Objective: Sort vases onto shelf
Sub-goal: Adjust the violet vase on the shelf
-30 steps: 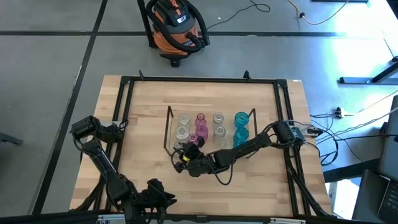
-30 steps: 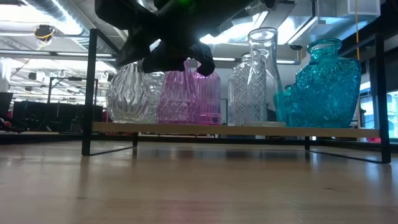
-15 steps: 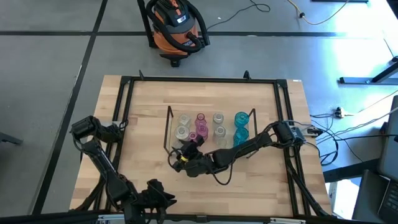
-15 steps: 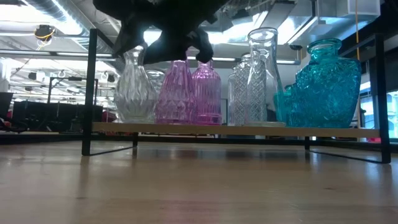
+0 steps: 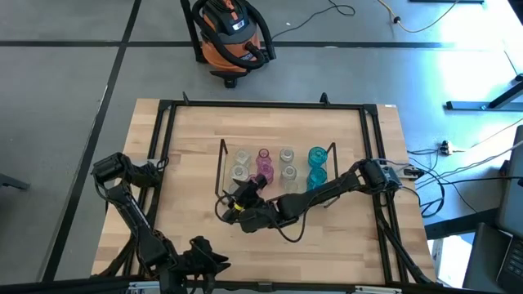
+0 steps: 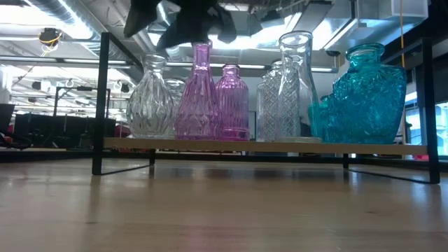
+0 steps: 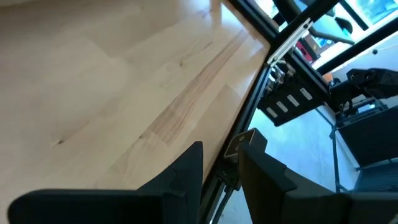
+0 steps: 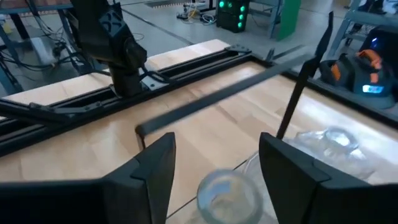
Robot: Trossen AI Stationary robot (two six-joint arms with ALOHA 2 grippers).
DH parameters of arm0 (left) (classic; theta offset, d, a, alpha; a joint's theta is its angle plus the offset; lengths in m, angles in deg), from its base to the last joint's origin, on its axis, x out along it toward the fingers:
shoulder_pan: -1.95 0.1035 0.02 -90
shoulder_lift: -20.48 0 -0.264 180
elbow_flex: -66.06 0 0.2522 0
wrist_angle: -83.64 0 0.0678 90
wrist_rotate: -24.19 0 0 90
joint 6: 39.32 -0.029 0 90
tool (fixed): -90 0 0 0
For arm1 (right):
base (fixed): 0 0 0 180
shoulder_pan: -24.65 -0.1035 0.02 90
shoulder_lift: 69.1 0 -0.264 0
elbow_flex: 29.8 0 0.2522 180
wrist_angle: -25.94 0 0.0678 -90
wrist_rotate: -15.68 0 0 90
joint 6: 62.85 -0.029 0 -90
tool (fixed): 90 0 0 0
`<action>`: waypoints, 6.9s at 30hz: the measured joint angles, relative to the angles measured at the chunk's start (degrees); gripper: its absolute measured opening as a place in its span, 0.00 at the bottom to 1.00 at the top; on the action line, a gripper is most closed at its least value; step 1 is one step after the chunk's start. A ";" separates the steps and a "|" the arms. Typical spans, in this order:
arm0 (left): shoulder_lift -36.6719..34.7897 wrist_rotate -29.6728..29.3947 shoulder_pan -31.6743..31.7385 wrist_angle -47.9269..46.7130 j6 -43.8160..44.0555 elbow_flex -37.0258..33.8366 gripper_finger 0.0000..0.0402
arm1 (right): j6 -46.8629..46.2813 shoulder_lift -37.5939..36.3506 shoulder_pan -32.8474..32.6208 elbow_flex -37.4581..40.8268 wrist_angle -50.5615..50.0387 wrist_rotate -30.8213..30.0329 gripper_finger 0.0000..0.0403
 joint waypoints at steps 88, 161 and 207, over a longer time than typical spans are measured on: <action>0.00 -6.26 -0.47 3.08 -4.46 0.00 0.23 | -8.79 -2.27 14.21 -21.19 -57.99 52.34 0.14; 0.00 -6.23 -0.49 3.00 -5.70 0.00 0.23 | -7.93 -2.92 11.62 -21.19 -59.85 49.74 0.10; 0.00 -6.24 -0.47 3.50 -5.52 0.00 0.23 | -5.78 -3.73 14.32 -20.87 -53.73 48.23 0.45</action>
